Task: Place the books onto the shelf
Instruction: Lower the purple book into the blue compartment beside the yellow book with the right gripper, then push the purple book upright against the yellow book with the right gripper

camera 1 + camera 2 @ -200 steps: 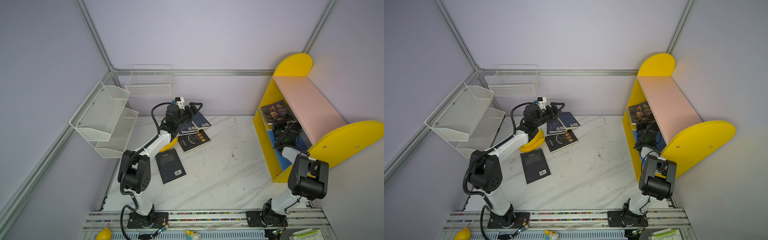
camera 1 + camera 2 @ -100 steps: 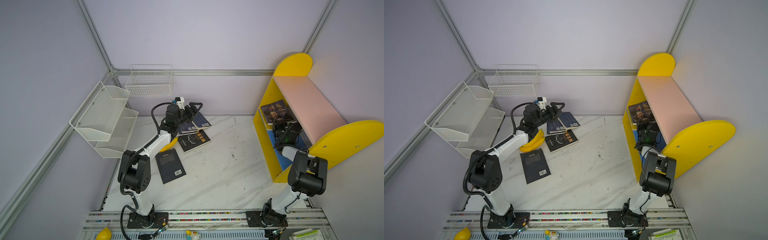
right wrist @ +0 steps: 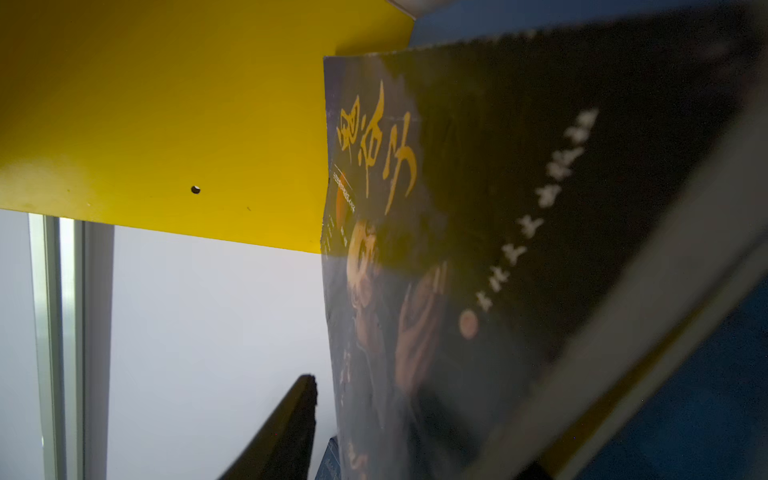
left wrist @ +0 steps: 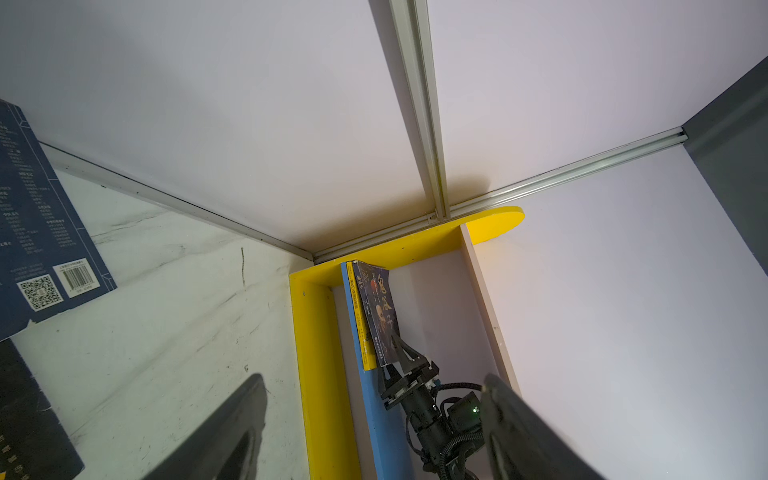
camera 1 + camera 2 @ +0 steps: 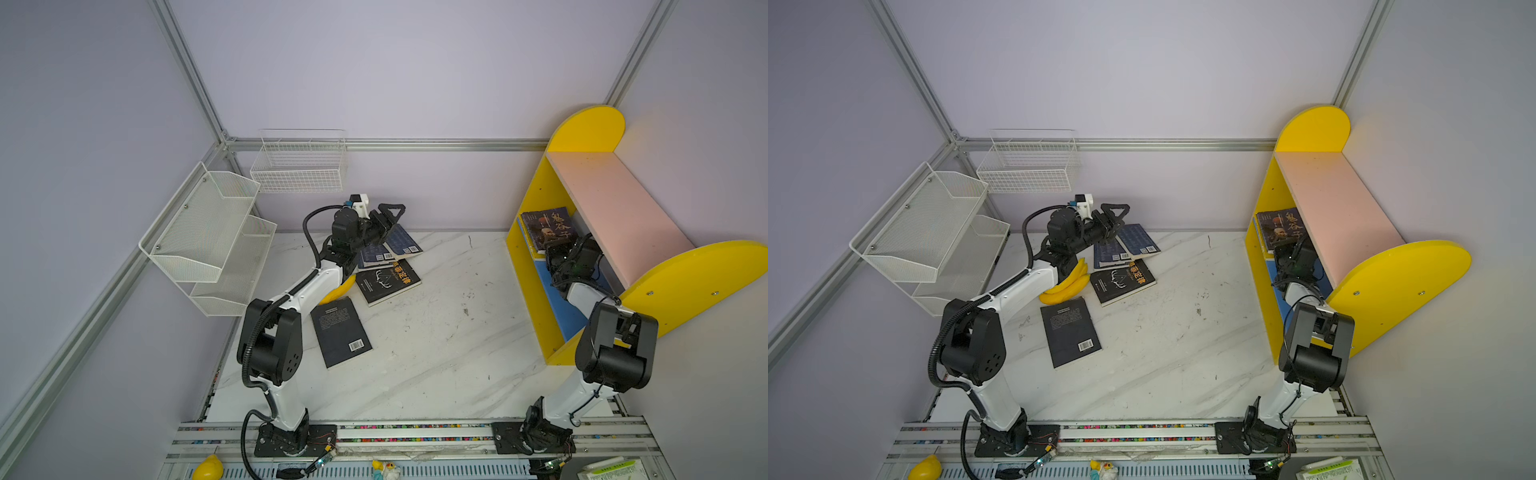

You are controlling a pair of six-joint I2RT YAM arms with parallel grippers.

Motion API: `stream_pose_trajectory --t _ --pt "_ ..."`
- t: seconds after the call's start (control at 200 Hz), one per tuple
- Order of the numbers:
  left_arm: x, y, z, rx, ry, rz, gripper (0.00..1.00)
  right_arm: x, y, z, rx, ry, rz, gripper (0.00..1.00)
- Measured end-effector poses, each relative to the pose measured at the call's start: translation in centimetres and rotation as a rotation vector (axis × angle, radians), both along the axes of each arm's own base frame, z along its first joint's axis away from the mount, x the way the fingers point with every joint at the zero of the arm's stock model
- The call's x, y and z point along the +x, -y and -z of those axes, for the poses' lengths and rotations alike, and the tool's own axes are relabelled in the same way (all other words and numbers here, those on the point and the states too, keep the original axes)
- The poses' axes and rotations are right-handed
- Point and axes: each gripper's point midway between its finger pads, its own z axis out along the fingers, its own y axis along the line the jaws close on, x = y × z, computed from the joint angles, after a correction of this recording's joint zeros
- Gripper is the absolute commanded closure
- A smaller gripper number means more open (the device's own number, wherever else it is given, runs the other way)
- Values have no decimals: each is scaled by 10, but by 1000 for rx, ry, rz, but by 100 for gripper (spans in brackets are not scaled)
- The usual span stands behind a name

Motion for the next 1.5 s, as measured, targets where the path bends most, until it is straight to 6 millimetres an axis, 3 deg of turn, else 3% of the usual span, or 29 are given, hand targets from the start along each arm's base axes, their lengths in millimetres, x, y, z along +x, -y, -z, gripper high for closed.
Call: stream_pose_trajectory --t 0.17,0.395,0.7,1.025,1.18,1.5 --pt "0 0 -2 -12 -2 0 20 0 4 -2 -28 -61 13 34" --pt "1 1 -2 -24 -3 1 20 -10 10 1 -76 -154 34 34" --pt "7 3 13 -35 -42 4 20 -17 7 6 -110 -196 12 53" --pt "7 4 9 -58 -35 9 20 -16 -10 12 -113 -224 -23 61" --pt "6 4 6 -65 -28 13 20 -16 -10 12 -119 -229 -14 58" --pt "4 6 9 -70 -36 27 20 -14 -9 7 -136 -220 -4 40"
